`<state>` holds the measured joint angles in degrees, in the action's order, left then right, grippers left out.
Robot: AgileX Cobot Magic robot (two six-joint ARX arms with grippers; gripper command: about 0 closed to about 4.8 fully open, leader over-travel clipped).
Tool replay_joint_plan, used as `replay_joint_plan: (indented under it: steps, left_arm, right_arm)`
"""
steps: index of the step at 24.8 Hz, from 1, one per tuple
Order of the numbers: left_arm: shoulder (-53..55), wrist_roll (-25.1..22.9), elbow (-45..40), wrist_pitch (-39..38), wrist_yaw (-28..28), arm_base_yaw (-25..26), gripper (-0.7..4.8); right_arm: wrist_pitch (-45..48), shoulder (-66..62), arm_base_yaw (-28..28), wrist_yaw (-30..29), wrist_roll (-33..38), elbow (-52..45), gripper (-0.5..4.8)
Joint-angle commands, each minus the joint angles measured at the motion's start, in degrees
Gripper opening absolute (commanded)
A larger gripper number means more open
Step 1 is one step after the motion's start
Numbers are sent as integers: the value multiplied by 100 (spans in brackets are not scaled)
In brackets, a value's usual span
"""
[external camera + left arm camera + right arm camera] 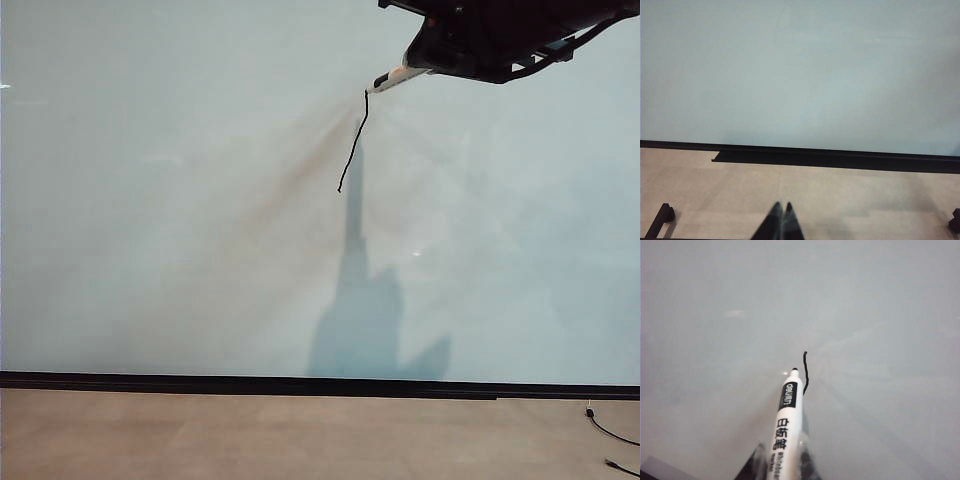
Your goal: Pick up the pen on the shelf to the right of the whiteboard and write the letter A.
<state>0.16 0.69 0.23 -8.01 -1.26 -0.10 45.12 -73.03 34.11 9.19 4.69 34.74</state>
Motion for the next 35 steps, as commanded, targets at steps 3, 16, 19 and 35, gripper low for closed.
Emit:
replay_joint_plan:
  steps: [3, 16, 19, 35]
  left_arm:
    - [2, -24, 15, 35, -4, -2, -5]
    - [2, -22, 15, 37, -4, -2, -5]
    - [2, -22, 15, 35, -4, -2, -4]
    - [2, -24, 15, 33, -4, -2, -4]
  right_arm:
    - [179, -24, -77, -151, 28, 50, -6]
    - [496, -328, -365, -787, 474, 52, -5]
    - [682, -452, -376, -785, 603, 55, -5]
    - [673, -452, -372, -402, 715, 52, -6]
